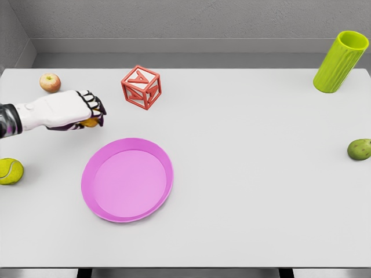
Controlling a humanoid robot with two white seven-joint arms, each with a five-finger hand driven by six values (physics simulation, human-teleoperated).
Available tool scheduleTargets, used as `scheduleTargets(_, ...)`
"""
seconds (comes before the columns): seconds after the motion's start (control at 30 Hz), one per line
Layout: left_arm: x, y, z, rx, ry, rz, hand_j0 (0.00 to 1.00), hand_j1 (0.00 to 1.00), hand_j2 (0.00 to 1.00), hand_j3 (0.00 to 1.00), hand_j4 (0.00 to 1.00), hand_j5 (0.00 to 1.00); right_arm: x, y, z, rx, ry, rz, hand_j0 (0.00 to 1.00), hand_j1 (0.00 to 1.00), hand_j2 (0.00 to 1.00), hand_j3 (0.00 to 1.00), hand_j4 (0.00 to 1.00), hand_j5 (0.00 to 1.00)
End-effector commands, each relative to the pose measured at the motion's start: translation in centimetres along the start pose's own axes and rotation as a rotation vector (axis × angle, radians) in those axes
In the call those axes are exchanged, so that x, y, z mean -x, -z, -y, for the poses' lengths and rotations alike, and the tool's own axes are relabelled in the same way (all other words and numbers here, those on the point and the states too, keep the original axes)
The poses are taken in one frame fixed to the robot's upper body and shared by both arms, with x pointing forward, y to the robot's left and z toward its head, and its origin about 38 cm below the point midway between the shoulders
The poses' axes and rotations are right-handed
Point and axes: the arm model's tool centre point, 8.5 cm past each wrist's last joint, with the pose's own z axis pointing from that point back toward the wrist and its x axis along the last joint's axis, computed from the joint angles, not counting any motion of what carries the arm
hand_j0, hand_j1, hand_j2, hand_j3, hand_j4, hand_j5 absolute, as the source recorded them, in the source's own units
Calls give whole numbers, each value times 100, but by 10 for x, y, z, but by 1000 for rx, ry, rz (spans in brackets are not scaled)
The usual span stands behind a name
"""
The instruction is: Put the lemon on the plate with left arm
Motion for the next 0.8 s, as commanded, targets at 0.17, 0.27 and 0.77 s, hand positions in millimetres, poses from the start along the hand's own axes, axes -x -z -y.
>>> scheduleTargets(0.17,-20,-1,-14,-27,43,78,55,55,55,55,55,55,0,0,0,0,0,-1,100,100,100,100,100,100)
scheduleTargets(0.27,-22,-3,-15,-27,50,86,55,55,55,55,55,55,0,0,0,0,0,1,100,100,100,100,100,100)
scheduleTargets(0.77,-38,0,-19,-49,42,132,55,55,55,55,55,55,0,0,0,0,0,-1,100,100,100,100,100,100)
